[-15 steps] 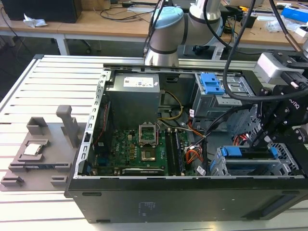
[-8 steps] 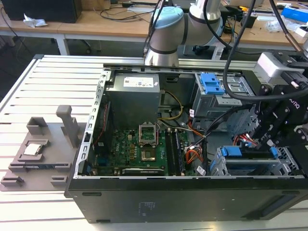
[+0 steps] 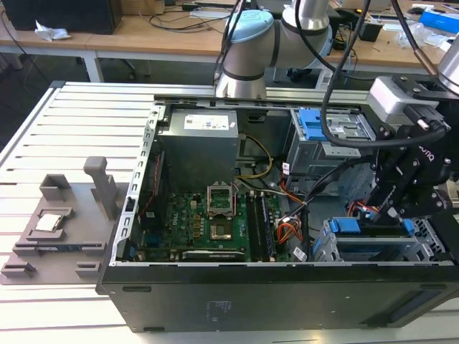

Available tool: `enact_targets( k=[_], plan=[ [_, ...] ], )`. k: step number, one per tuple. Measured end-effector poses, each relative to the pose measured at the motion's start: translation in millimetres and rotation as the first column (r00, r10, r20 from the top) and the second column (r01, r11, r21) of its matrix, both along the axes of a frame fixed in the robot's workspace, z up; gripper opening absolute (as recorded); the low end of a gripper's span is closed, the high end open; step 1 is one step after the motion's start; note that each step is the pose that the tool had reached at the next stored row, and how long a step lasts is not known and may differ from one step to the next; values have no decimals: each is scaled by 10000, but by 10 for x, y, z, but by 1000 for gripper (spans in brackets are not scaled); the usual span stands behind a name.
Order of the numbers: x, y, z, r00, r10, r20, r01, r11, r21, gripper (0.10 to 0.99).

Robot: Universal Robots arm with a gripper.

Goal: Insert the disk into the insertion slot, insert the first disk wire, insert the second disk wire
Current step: 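Insert the second disk wire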

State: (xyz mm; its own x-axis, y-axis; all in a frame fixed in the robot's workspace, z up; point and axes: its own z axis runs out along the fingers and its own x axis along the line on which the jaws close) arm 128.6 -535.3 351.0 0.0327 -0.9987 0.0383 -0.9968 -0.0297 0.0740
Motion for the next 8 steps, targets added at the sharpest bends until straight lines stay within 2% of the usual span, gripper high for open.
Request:
enact_targets(
  k=[1, 3, 6, 8],
  plan=[
    [-31, 9, -6, 10000, 6, 0, -6, 10000, -93, 345],
    [-77, 77, -22, 10000, 38, 0, -38, 9993, -368, 345],
    [-89, 139, -35, 10000, 67, -1, -67, 9983, -582, 345],
    [-93, 183, -51, 10000, 78, -3, -78, 9965, -830, 345]
  ],
)
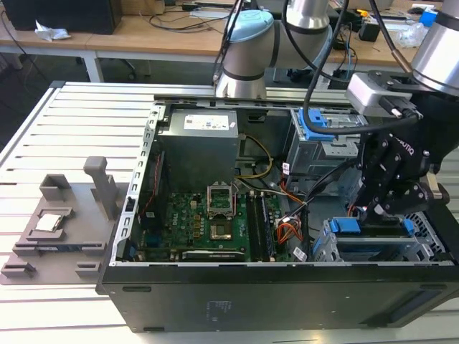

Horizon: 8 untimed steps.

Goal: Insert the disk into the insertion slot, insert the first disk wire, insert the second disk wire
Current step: 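Insert the second disk wire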

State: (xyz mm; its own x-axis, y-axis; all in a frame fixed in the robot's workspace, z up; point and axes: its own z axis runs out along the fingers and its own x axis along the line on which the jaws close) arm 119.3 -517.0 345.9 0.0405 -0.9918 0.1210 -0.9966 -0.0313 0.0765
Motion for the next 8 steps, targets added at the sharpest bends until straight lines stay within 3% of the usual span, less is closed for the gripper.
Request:
enact_targets(
  k=[1, 5, 8],
  plan=[
    [-1, 25, -14, 10000, 1, 0, -1, 9998, -193, 345],
    [-1, 67, -53, 10000, 1, 0, -1, 9976, -687, 345],
    [-1, 67, -75, 10000, 1, 0, -1, 9972, -751, 345]
  ],
)
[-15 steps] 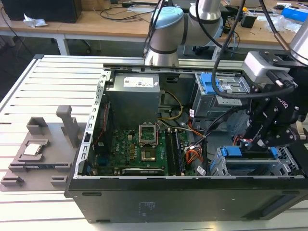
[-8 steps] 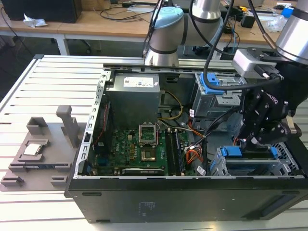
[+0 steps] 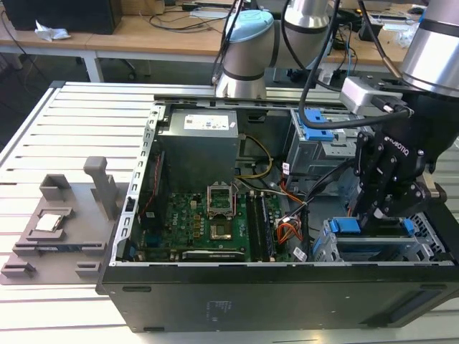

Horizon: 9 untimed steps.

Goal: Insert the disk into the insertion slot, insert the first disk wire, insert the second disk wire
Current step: 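Insert the second disk wire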

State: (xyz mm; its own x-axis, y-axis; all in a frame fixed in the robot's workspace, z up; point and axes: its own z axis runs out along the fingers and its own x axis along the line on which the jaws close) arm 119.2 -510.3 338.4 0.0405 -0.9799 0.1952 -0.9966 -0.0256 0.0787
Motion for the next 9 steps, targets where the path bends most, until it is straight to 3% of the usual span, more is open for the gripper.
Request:
enact_targets(
  k=[7, 9],
  plan=[
    [0, 0, -13, 10000, 0, 1, 0, 10000, -32, 345],
    [0, 0, -13, 10000, 0, 0, 0, 10000, -33, 263]
  ],
)
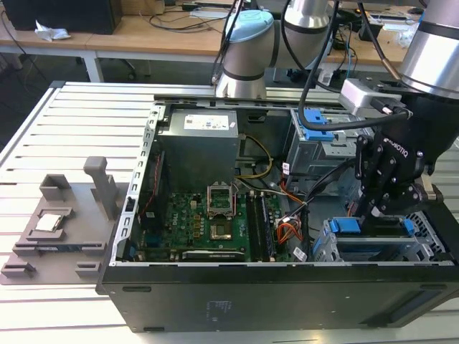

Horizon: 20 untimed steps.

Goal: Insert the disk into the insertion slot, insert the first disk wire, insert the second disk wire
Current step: 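Insert the second disk wire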

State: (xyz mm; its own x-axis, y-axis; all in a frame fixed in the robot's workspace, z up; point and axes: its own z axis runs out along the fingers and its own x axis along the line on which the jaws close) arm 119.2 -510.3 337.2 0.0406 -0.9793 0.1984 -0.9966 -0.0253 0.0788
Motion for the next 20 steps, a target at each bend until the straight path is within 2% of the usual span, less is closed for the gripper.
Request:
enact_targets(
  k=[2, 8, 10, 11, 12, 13, 14, 15, 17, 18, 20],
  plan=[
    [0, 0, 1, 10000, 0, -1, 0, 10000, -3, 153],
    [0, -2, 5, 10000, 0, 1, 0, 10000, 12, 153],
    [0, -4, 43, 10000, 0, 1, 0, 10000, 43, 153],
    [0, -5, 73, 10000, -1, 0, 1, 9999, 113, 153],
    [0, -18, 73, 10000, -1, 0, 1, 9994, 355, 153],
    [0, -27, 74, 10000, -1, 0, 1, 9987, 517, 153],
    [1, -51, 74, 10000, 0, 0, 0, 9961, 882, 153],
    [3, -82, 74, 10000, 0, 0, 0, 9928, 1194, 153],
    [6, -128, 73, 10000, 1, 0, -1, 9893, 1458, 153],
    [12, -196, 74, 10000, 1, 0, -1, 9851, 1719, 153],
    [33, -290, 74, 10000, 0, -7, 1, 9819, 1895, 153]
  ],
)
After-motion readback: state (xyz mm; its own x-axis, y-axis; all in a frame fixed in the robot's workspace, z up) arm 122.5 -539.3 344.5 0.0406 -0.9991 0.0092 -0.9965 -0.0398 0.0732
